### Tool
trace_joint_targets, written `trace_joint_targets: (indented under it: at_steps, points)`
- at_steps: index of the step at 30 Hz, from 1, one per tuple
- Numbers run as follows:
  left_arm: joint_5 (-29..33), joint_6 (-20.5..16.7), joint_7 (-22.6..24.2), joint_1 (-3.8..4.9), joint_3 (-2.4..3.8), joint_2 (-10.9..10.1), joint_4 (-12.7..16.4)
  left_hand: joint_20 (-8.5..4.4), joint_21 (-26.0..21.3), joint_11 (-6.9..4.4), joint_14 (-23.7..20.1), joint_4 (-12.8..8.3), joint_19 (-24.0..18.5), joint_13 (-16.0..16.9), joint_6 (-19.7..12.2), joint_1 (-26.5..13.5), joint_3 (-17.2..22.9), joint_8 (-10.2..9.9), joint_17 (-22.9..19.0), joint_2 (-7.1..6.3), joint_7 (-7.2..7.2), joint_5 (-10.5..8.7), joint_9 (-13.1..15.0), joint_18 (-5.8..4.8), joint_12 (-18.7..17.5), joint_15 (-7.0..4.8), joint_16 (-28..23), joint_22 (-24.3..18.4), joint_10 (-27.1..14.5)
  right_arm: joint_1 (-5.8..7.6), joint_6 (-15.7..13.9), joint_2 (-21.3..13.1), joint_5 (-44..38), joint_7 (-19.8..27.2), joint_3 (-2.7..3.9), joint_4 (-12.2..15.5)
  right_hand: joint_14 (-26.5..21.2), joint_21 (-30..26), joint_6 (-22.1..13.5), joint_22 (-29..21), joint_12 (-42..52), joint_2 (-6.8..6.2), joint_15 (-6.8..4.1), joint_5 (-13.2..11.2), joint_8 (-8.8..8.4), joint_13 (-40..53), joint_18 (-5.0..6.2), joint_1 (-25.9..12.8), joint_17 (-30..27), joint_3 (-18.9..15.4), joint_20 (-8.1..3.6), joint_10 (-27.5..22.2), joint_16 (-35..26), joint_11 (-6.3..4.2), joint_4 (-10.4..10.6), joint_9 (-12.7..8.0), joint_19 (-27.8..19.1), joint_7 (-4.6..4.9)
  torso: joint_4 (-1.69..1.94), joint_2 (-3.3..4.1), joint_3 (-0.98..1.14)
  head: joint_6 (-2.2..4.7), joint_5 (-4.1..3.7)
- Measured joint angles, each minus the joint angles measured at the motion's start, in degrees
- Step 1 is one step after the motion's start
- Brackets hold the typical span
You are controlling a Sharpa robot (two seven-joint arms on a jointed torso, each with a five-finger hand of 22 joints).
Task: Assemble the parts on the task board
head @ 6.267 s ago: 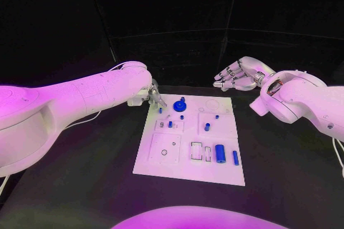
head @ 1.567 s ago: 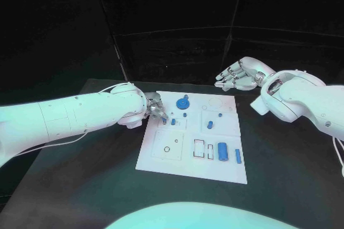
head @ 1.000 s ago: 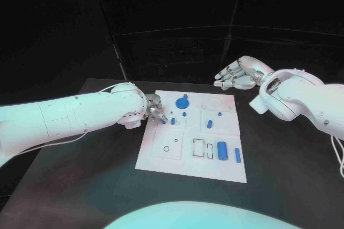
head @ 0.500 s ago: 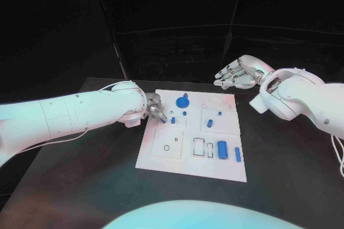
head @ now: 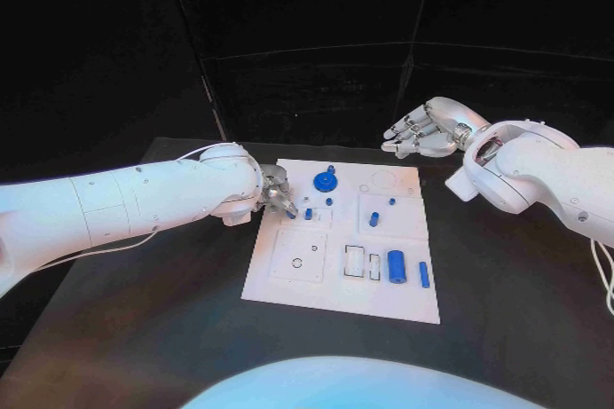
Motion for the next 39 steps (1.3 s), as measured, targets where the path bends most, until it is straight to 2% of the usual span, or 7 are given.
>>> trace_joint_targets:
  at_steps: [11,23,24,26,39]
  points:
    - [-1.2,2.0,-0.2,0.22,-0.10,0.5,-0.4,0.00,0.0,0.10,0.0,0.1,0.0,-0.8,0.3,-1.0,0.3,0.9,0.0,-0.42,-0.30,-0.01,0.4,0.00,0.0,0.00,0.0,0.0,0.1,0.00,0.0,-0.1,0.0,0.0,0.00,0.1,-0.2,-0.2,0.0,0.0,0.0,0.00,0.20,0.0,0.00,0.0,0.00,0.0,0.0,0.0,0.00,0.0,0.0,0.00,0.0,0.0,0.0,0.00,-0.03,-0.02,0.01,-0.21,-0.08]
    - [-1.8,3.0,-0.1,0.31,-0.12,1.4,-1.6,-0.11,0.0,-0.43,0.2,-0.7,0.1,-1.2,0.8,-2.9,1.1,2.0,0.0,-0.64,-0.73,-0.04,0.9,0.00,0.0,-0.21,0.0,0.2,0.2,0.00,0.0,-0.2,0.0,0.0,0.00,0.2,-0.2,-0.2,0.0,0.0,0.0,0.00,0.20,0.0,0.00,0.0,0.00,0.0,0.0,0.0,0.00,0.0,0.0,0.00,0.0,0.0,0.0,0.00,-0.03,-0.02,0.02,-0.25,-0.13]
    - [-1.8,3.0,-0.1,0.31,-0.12,1.5,-1.7,-0.18,0.0,-0.43,0.2,-1.4,0.2,-1.2,0.8,-3.2,2.1,2.0,0.0,-0.63,-0.74,-0.08,0.9,0.00,0.0,-0.20,0.0,0.2,0.2,0.00,0.0,-0.2,0.0,0.0,0.00,0.2,-0.2,-0.2,0.0,0.0,0.0,0.00,0.20,0.0,0.00,0.0,0.00,0.0,0.0,0.0,0.00,0.0,0.0,0.00,0.0,0.0,0.0,0.00,-0.03,-0.02,0.01,-0.25,-0.16]
    - [-1.9,3.0,-0.1,0.31,-0.14,1.6,-1.9,-0.18,0.0,-0.43,0.2,-1.5,0.2,-1.2,0.8,-3.5,2.2,2.0,0.0,-0.76,-0.74,-0.21,0.9,0.00,0.0,-0.21,0.0,0.2,0.2,0.00,0.0,-0.2,0.0,0.0,0.00,0.2,-0.2,-0.2,0.0,0.0,0.0,0.00,0.20,0.0,0.00,0.0,0.00,0.0,0.0,0.0,0.00,0.0,0.0,0.00,0.0,0.0,0.0,0.00,-0.03,-0.01,0.01,-0.25,-0.18]
    - [-2.0,4.0,-0.2,0.18,-0.31,2.5,-2.6,-0.18,0.0,-0.62,0.0,-1.4,0.2,-1.4,0.9,-4.8,2.7,2.7,0.0,-0.26,-0.92,-0.41,0.9,0.00,0.0,-0.42,0.0,0.3,0.4,0.00,0.0,-0.2,0.0,-0.1,0.00,0.3,-0.2,-0.2,0.0,0.0,0.2,0.00,0.20,0.2,0.21,0.0,0.00,0.0,0.0,0.0,0.22,0.0,0.0,0.00,0.0,0.0,0.2,0.00,-0.03,0.02,-0.02,-0.40,-0.35]
